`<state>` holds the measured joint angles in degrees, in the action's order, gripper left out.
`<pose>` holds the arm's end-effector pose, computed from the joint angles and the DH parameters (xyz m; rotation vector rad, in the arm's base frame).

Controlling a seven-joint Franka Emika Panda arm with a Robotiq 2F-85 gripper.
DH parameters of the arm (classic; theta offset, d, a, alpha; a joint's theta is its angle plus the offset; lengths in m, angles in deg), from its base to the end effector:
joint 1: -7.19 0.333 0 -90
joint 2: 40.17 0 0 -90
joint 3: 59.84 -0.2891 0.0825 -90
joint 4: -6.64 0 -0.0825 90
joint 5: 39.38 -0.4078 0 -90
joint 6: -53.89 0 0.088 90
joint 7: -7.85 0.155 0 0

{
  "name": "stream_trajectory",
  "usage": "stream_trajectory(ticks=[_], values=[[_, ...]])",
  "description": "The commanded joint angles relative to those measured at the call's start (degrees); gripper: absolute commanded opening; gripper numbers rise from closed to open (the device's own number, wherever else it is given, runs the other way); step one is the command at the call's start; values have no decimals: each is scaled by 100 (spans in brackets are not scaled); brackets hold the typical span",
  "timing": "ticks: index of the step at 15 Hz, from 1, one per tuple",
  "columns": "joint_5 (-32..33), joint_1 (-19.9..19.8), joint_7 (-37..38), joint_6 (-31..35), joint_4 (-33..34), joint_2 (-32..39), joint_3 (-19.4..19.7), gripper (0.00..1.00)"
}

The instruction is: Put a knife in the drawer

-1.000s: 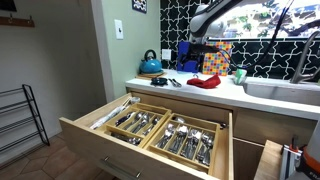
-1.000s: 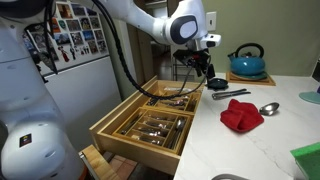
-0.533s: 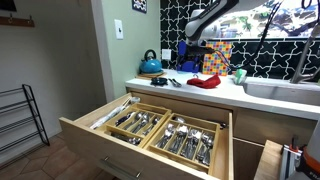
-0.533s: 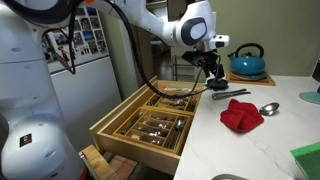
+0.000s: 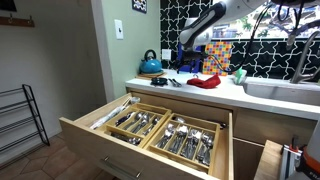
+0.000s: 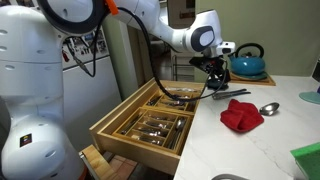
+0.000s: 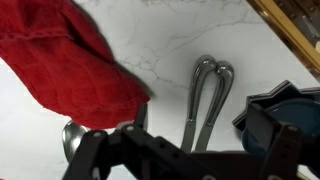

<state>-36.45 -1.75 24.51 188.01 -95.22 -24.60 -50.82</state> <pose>0.6531 -0.2094 0.3539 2.9045 -0.8386 0.4465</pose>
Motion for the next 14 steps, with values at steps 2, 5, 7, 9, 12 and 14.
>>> stream_trajectory(ticks=[2,5,7,9,12,14], values=[[-44,52,12,-144,471,520,57,100],[-51,68,45,-193,660,764,68,100],[-85,55,61,-234,789,907,78,100],[-175,24,47,-312,915,1032,64,100],[-306,-11,24,-427,1079,1175,45,98],[-372,-14,40,-531,1186,1254,46,95]])
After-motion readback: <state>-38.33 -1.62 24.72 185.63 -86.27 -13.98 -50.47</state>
